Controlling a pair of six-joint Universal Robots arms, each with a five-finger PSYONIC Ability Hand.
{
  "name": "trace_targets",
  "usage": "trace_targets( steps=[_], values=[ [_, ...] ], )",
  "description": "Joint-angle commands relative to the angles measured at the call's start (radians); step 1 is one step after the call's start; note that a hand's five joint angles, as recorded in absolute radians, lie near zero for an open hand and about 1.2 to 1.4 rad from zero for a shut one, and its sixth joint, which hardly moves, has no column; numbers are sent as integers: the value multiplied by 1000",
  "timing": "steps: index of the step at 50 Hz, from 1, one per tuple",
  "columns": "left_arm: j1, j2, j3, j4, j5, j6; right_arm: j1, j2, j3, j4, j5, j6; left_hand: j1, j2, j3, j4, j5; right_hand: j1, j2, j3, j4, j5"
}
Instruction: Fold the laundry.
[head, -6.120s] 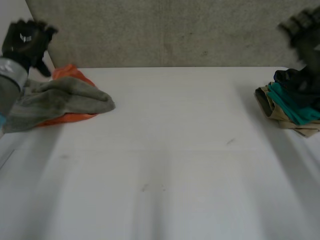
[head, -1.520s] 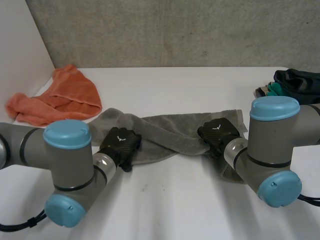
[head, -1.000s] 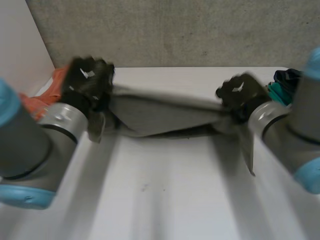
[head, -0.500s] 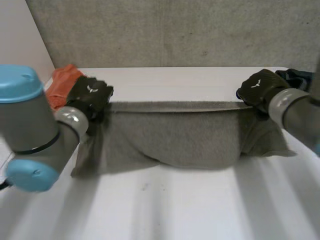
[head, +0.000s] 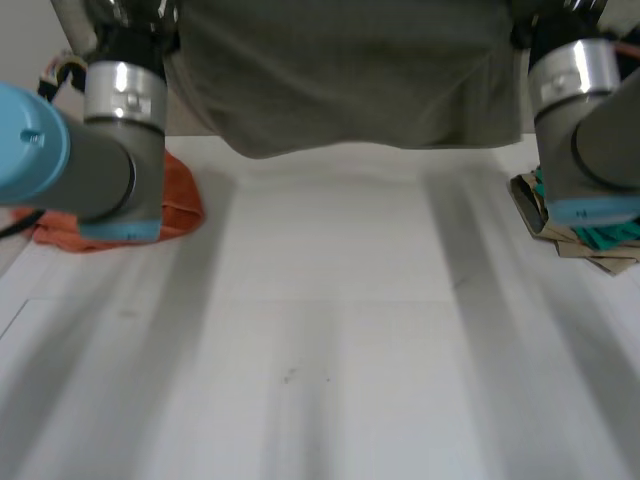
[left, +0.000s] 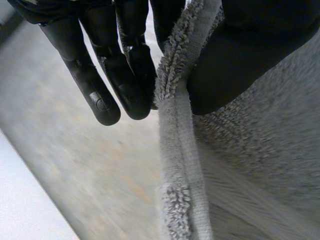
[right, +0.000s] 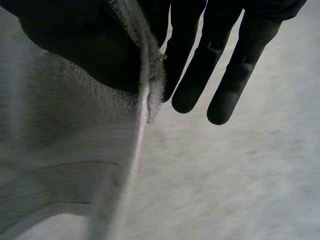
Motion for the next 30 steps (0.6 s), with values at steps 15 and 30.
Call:
trace_targets(
  steps=[15,30],
  values=[
    [13,-123,-531,-128,-4,-27,-110,135,318,467,-172,288,232,186,191,183,205,278,215,202,195,181],
    [51,-60,-576,-183,-13,-25,-256,138,326,589,-175,455,-452,-498,-493,-501,-479,-543,-606,-619,-626,-641]
  ],
)
